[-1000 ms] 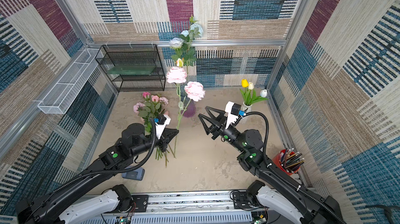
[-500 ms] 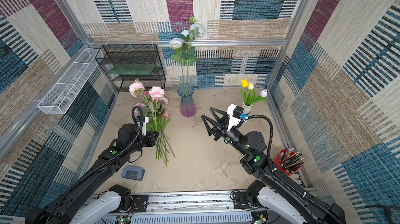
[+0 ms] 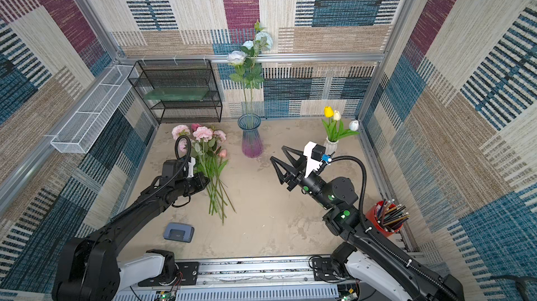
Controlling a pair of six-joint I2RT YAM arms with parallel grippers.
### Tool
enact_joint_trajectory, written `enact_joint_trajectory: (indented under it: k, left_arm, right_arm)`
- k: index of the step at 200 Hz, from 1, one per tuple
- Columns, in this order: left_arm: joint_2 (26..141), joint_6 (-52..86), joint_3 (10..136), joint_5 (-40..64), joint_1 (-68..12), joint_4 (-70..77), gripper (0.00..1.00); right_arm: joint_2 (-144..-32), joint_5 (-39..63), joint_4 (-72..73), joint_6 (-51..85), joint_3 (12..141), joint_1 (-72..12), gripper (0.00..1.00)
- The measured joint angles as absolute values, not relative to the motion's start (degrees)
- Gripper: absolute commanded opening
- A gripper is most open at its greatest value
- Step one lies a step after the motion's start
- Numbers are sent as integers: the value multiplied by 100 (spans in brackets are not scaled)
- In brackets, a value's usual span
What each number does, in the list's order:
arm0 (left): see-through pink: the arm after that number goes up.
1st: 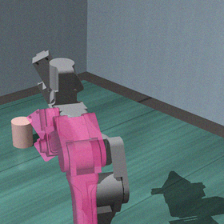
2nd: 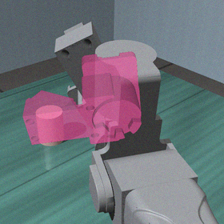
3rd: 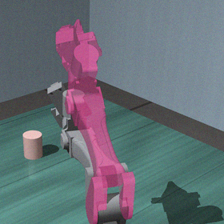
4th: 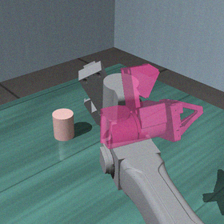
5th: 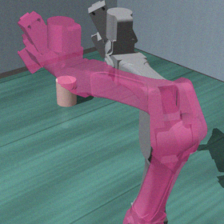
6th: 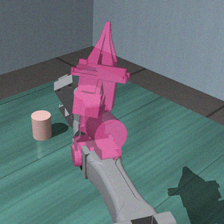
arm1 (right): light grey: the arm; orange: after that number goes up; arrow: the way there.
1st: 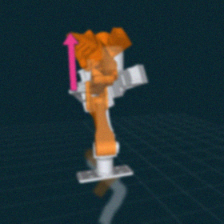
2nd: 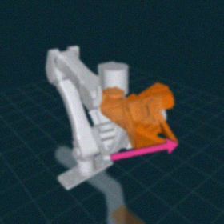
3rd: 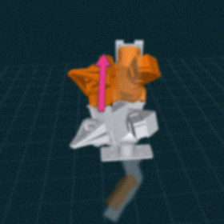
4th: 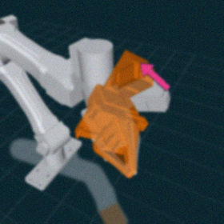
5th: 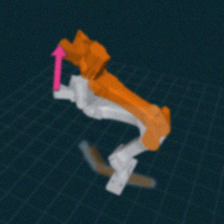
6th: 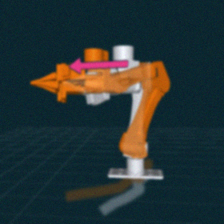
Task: Pick out pink flowers from the vase
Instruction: Place the flower at the center of the board.
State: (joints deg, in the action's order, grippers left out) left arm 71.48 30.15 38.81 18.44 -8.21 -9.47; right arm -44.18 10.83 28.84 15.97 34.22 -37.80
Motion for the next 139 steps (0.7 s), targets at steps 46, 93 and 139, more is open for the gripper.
enact_joint_trajectory:
  k: [46,93,139]
  left_arm:
    - [7961,2801,4456,1981,-701,-1188,0]
    - [8538,2497,4908,1959,-663,-1533,10]
    - [8582,2381,4884,1813,-666,-1719,21]
  right_arm:
    - [-4464,1085,2886,1535,3413,-3780,63]
    - [-4495,1085,2891,1535,3358,-3780,63]
    - [-4497,1085,2899,1535,3345,-3780,64]
